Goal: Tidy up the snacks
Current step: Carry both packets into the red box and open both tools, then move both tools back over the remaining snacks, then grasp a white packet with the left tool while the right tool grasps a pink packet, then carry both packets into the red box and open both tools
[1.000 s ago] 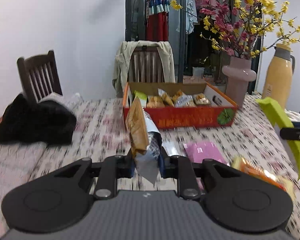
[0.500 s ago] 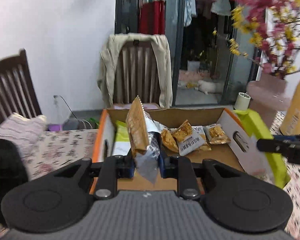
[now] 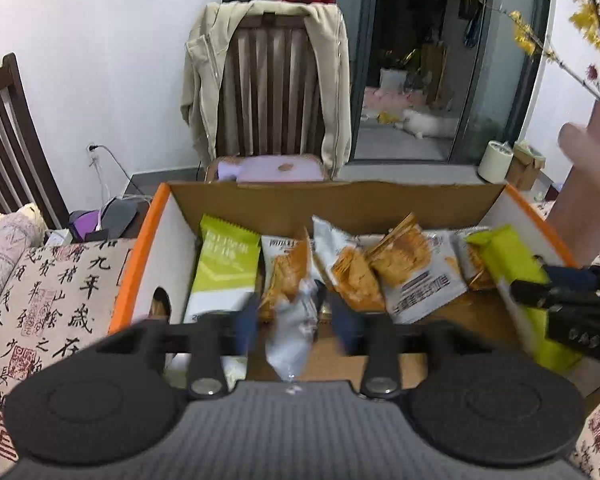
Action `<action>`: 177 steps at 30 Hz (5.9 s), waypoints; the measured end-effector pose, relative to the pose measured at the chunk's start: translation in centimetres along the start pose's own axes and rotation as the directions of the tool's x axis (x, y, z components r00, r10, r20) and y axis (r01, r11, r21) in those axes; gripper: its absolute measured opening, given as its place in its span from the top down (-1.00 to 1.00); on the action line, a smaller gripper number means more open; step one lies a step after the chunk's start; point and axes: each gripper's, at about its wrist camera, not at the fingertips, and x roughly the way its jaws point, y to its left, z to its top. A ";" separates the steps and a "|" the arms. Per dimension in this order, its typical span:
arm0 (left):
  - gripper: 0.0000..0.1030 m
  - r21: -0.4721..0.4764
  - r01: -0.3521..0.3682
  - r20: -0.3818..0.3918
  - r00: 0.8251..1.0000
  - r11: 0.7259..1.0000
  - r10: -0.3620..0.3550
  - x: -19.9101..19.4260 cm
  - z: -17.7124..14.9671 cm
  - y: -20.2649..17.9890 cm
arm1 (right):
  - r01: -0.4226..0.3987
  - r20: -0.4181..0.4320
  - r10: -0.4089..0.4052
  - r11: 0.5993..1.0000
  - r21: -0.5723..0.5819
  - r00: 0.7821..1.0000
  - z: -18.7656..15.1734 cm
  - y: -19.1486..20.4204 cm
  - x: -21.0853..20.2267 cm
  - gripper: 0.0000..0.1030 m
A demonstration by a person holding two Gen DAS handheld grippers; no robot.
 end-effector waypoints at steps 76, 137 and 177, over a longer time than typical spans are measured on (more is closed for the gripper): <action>-1.00 0.021 -0.084 0.210 0.975 0.996 0.077 -37.4 -35.2 -3.7 | -0.119 0.266 0.131 0.991 -0.060 0.955 -34.1 6.1 -38.9 -0.79; 0.22 -0.002 0.052 0.338 0.940 0.999 -0.048 -41.6 -28.1 -4.0 | -0.163 0.311 0.188 0.981 -0.105 0.932 -29.7 4.0 -41.0 -0.18; 0.21 0.035 0.026 0.409 0.912 0.999 -0.039 -25.2 -8.4 1.3 | -0.338 0.326 0.350 0.936 -0.095 0.878 -9.0 5.5 -23.8 -0.18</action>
